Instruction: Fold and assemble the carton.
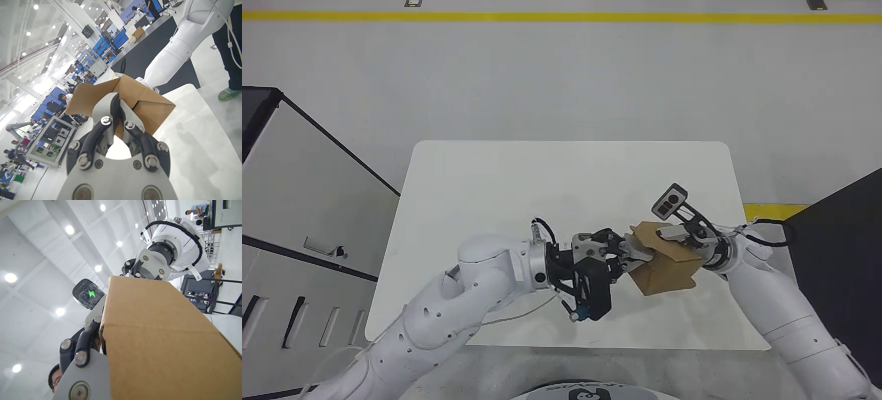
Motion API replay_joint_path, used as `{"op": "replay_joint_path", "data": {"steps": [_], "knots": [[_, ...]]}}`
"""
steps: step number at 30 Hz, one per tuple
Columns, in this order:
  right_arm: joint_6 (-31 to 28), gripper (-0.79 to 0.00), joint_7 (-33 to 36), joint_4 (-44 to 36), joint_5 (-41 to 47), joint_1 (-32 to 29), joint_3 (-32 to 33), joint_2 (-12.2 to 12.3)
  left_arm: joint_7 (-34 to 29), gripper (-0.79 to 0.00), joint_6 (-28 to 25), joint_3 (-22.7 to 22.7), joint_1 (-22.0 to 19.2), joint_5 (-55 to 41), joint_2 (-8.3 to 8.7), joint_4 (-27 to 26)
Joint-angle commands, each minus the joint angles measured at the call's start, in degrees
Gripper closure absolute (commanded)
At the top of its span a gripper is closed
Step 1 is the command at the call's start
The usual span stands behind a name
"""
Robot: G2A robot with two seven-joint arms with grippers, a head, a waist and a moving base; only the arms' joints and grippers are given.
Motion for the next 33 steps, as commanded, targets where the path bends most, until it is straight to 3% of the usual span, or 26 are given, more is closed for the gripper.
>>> {"op": "replay_joint_path", "data": {"steps": [1,33], "knots": [[0.2,0.0,0.0,0.2,0.0,0.0,-0.1,0.0,-0.4,0.0,0.6,-0.1,0.2,0.4,0.01,-0.2],[1.2,0.0,0.0,0.0,0.1,-0.2,-0.5,-0.4,-0.2,0.0,-1.5,0.6,0.4,2.2,0.34,-1.2]]}}
